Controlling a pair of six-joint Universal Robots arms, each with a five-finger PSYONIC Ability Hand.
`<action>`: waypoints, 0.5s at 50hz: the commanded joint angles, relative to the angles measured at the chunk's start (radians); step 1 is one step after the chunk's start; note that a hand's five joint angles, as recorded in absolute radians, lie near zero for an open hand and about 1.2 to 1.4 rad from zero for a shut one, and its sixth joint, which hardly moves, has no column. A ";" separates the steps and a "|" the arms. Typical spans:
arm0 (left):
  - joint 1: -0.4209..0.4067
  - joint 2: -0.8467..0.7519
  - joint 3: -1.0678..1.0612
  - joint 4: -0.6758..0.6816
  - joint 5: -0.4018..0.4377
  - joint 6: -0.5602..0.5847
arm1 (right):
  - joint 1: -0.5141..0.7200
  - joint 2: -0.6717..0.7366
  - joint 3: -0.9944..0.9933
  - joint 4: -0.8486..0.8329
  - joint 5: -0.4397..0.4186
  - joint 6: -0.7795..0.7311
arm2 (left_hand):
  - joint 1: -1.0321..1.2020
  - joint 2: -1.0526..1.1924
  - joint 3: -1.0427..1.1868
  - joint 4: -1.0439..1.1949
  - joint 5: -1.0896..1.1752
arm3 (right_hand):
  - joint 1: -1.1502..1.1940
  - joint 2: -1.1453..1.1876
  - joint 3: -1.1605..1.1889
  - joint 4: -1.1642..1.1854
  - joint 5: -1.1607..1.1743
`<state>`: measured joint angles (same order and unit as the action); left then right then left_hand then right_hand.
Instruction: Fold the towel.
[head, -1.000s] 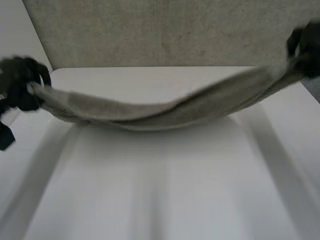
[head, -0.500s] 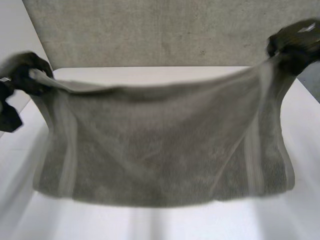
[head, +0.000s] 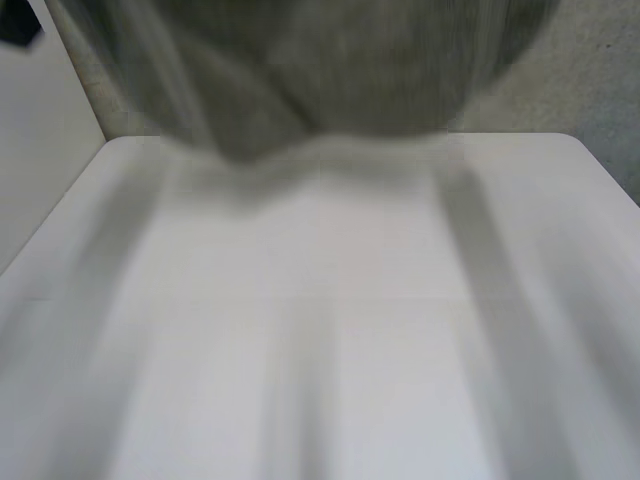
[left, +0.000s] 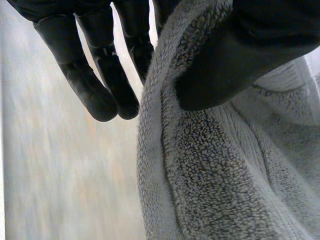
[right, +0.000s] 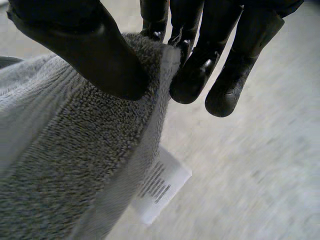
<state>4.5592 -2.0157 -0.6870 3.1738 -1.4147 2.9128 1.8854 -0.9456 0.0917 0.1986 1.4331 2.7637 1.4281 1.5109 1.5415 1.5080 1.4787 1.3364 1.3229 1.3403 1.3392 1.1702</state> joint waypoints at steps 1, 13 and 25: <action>0.027 0.058 -0.042 0.241 -0.041 -0.185 | 0.001 -0.015 0.046 -0.009 -0.014 -0.053 | -0.032 -0.115 -0.145 -0.112 -0.257 | 0.060 0.073 0.056 0.057 0.052; 0.053 -0.046 -0.374 0.336 -0.007 -0.190 | 0.001 -0.004 0.414 0.004 -0.051 -0.211 | -0.032 -0.115 -0.145 -0.112 -0.257 | 0.060 0.073 0.056 0.057 0.052; 0.109 -0.204 -0.713 0.515 0.118 -0.176 | -0.006 0.050 0.975 -0.238 -0.169 -0.237 | -0.032 -0.115 -0.145 -0.112 -0.257 | 0.060 0.073 0.056 0.057 0.052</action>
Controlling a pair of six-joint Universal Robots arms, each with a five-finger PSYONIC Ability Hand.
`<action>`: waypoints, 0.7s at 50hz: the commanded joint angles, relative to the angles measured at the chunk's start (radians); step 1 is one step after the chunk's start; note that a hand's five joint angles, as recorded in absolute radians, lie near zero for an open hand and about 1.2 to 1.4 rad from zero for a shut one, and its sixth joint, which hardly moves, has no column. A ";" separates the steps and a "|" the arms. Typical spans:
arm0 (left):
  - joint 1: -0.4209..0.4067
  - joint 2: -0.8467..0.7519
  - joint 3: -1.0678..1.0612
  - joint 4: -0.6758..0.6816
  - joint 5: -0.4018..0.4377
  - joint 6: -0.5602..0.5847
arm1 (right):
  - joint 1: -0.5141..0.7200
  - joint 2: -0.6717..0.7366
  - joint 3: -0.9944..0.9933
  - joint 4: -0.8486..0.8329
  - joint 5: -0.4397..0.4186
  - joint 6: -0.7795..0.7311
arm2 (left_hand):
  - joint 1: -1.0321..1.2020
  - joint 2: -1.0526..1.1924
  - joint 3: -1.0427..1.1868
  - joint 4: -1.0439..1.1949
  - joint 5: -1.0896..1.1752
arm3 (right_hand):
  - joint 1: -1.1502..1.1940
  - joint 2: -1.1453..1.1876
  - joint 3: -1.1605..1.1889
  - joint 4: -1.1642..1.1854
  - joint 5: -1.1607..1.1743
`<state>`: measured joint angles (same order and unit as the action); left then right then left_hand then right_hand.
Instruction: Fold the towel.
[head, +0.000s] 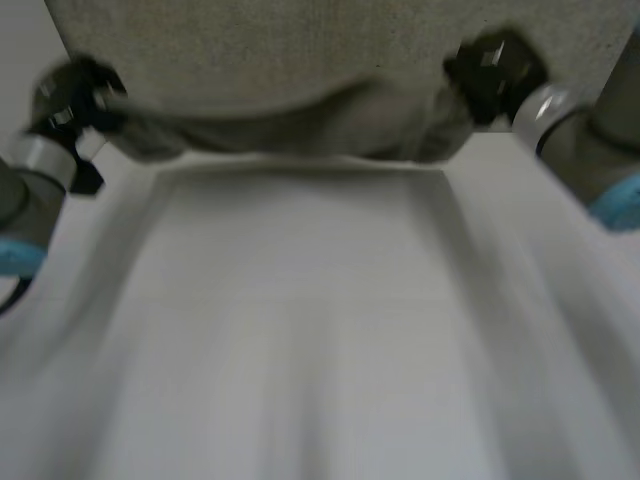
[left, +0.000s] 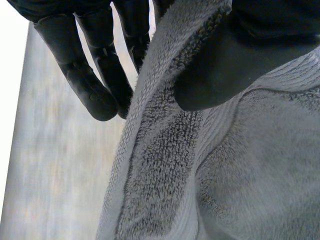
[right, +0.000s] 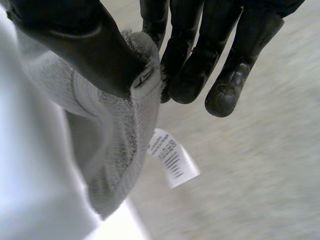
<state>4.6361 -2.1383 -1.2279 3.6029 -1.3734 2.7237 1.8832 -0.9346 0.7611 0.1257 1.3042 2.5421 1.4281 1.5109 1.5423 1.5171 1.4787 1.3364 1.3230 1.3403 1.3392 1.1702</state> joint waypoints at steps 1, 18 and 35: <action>0.039 -0.095 -0.209 0.092 0.103 0.030 | -0.004 0.052 0.369 -0.205 -0.040 -0.031 | -0.032 -0.115 -0.146 -0.121 -0.257 | 0.060 0.073 0.056 0.057 0.052; 0.144 0.155 -0.463 0.031 0.286 0.223 | -0.127 -0.228 0.607 -0.212 -0.042 -0.068 | -0.032 -0.115 -0.146 -0.121 -0.257 | 0.060 0.073 0.056 0.057 0.052; 0.273 0.508 -0.791 -0.144 0.493 0.231 | -0.417 -0.589 0.840 0.143 -0.283 -0.290 | -0.032 -0.115 -0.146 -0.121 -0.257 | 0.060 0.073 0.056 0.057 0.052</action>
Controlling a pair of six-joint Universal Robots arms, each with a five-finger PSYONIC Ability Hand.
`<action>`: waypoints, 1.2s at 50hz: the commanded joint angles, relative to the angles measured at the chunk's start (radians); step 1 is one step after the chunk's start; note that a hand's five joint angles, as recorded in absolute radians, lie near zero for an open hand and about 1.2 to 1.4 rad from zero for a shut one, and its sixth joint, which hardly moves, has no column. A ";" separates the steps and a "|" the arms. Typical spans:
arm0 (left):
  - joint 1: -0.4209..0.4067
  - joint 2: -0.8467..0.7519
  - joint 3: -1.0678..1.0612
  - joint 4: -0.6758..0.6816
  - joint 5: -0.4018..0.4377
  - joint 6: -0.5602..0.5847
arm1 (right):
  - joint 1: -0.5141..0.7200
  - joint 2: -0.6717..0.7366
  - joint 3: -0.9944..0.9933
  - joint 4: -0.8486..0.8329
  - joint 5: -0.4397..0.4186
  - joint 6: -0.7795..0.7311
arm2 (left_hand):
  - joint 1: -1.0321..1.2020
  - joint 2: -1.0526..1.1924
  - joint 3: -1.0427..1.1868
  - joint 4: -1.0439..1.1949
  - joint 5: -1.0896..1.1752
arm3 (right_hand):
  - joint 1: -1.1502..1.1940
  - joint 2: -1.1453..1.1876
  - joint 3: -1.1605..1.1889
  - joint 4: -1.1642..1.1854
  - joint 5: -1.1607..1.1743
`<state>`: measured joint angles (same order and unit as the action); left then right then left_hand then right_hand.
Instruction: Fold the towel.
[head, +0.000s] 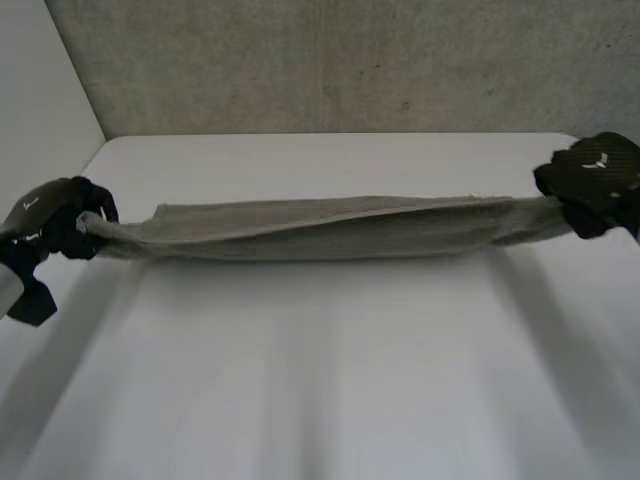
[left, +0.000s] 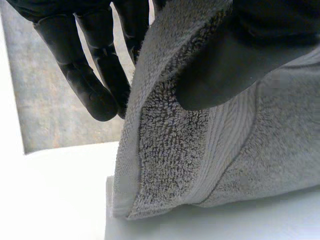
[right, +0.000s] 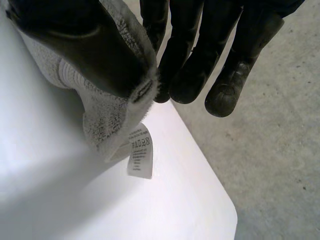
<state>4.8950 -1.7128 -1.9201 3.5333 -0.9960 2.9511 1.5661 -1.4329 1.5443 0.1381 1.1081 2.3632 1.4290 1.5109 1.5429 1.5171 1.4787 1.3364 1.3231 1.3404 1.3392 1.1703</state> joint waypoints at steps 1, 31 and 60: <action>0.014 0.103 -0.109 -0.103 0.128 0.003 | -0.107 -0.109 0.057 0.174 -0.102 -0.123 | -0.033 -0.115 -0.147 -0.121 -0.257 | 0.060 0.073 0.056 0.057 0.051; -0.210 -0.680 0.794 -0.370 -0.265 0.034 | 0.132 0.684 -0.693 0.170 0.188 -0.041 | -0.033 -0.115 -0.147 -0.121 -0.257 | 0.060 0.073 0.056 0.057 0.051; -0.273 -0.719 0.995 -0.432 -0.332 0.028 | 0.216 0.778 -1.023 0.158 0.299 0.087 | -1.245 -1.327 -1.359 -1.333 -1.469 | -1.162 -1.149 -1.166 -1.165 -1.170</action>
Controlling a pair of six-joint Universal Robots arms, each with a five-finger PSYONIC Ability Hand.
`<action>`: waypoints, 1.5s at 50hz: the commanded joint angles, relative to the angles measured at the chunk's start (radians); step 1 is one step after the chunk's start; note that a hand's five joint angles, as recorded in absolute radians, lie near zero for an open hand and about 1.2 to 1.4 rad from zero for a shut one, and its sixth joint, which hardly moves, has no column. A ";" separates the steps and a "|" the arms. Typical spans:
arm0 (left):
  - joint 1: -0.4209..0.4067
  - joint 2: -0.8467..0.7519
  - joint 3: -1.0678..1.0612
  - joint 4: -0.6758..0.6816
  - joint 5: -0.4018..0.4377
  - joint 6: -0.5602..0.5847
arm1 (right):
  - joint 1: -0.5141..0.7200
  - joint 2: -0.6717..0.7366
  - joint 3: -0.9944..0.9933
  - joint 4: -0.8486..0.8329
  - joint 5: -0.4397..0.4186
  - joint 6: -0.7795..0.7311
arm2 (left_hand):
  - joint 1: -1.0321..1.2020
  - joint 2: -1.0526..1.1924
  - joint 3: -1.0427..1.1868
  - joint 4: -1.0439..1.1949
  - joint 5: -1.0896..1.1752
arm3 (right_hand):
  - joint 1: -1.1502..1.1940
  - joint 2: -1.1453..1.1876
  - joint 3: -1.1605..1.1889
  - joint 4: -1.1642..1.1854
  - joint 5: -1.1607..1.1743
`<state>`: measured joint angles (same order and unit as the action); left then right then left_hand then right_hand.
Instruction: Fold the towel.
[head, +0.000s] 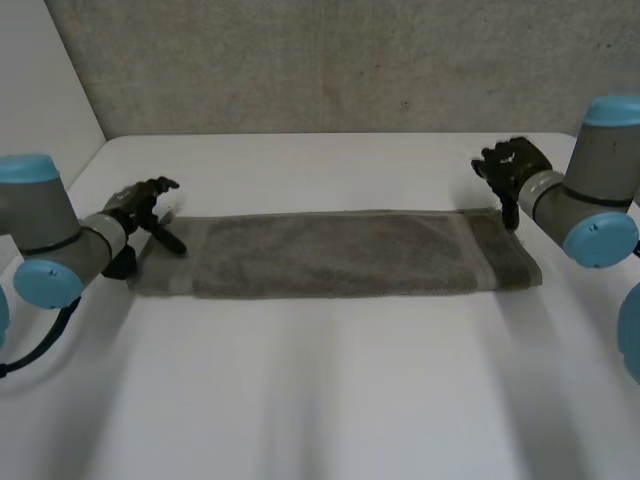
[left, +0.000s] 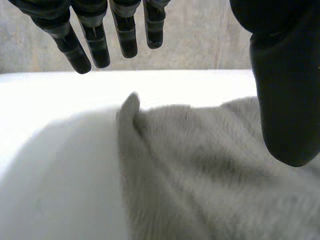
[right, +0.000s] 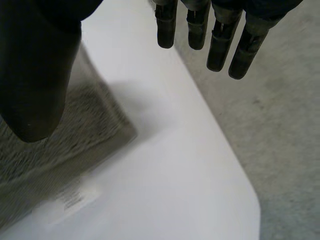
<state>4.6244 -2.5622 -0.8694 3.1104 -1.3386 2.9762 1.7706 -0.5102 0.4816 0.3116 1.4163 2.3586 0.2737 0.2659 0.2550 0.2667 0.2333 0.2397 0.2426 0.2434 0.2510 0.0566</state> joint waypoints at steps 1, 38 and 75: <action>-0.002 0.183 -0.090 -0.007 0.012 0.004 | 0.010 -0.196 0.070 -0.023 -0.019 0.120 | -0.090 -0.082 -0.071 -0.083 -0.224 | -0.065 -0.068 -0.069 -0.077 -0.057; -0.105 0.723 -0.984 0.461 -0.004 0.362 | -0.100 -0.452 1.009 -0.396 -0.082 0.119 | -0.072 -0.064 -0.053 -0.065 -0.206 | 0.215 0.212 0.212 0.204 0.224; -0.096 0.732 -1.017 0.479 -0.002 0.293 | 0.090 -0.470 0.638 -0.414 0.078 0.099 | -0.081 -0.073 -0.062 -0.074 -0.215 | 1.157 1.154 1.153 1.145 1.165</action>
<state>4.5322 -1.8296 -1.8894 3.5890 -1.3407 3.2813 1.5617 -1.0172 1.2407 -0.0961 1.4587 2.3997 0.2705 0.2660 0.2546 0.2667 0.2328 1.3283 1.2958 1.3352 1.3351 1.1627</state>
